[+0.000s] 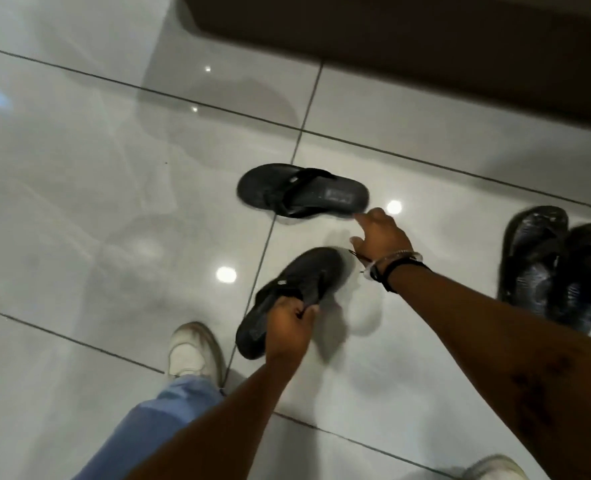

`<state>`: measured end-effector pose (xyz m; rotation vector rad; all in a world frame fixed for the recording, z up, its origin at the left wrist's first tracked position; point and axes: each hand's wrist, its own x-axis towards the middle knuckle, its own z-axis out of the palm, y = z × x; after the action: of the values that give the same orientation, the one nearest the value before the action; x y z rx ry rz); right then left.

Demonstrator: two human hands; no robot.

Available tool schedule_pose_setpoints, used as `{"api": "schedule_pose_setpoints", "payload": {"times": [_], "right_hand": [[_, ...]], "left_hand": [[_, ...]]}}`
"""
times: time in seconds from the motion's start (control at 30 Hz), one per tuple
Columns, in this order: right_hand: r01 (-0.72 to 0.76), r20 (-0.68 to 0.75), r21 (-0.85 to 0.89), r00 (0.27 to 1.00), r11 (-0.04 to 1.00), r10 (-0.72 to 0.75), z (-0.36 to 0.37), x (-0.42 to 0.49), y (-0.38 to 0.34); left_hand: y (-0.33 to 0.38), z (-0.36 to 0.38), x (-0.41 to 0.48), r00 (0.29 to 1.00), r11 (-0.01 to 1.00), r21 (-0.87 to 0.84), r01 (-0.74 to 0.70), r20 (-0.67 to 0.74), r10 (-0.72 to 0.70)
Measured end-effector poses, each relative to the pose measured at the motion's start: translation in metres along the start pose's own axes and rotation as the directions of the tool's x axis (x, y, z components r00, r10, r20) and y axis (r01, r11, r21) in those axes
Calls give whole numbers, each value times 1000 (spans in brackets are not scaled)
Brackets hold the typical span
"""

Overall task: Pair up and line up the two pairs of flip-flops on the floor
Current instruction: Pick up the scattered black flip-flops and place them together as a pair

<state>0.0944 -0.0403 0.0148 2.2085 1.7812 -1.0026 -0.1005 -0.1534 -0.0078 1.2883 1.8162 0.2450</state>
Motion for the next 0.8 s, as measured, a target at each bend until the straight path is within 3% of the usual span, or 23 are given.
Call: {"api": "schedule_pose_setpoints", "payload": {"times": [0.1, 0.23, 0.47, 0.57, 0.63, 0.73, 0.8], "right_hand": [[70, 37, -5, 997, 998, -69, 2, 41, -49], [115, 99, -187, 990, 976, -98, 20, 71, -95], [79, -78, -269, 992, 960, -104, 53, 81, -117], [19, -132, -140, 991, 990, -38, 47, 77, -120], [-103, -177, 27, 978, 994, 107, 43, 75, -122], [-286, -149, 270, 931, 919, 333, 36, 78, -123], [-332, -132, 335, 910, 882, 393, 35, 82, -124]], "left_hand": [[-11, -36, 33, 984, 991, -74, 109, -136, -118], [-10, -56, 70, 949, 940, -288, 184, -198, -246], [13, -60, 121, 901, 845, -469, 258, -198, -385], [23, -63, 134, 922, 874, -426, 234, -186, -338], [31, -66, 144, 941, 893, -401, 206, -168, -292], [48, -69, 160, 965, 911, -382, 156, -138, -224], [60, -65, 173, 975, 926, -353, 133, -122, -186]]}}
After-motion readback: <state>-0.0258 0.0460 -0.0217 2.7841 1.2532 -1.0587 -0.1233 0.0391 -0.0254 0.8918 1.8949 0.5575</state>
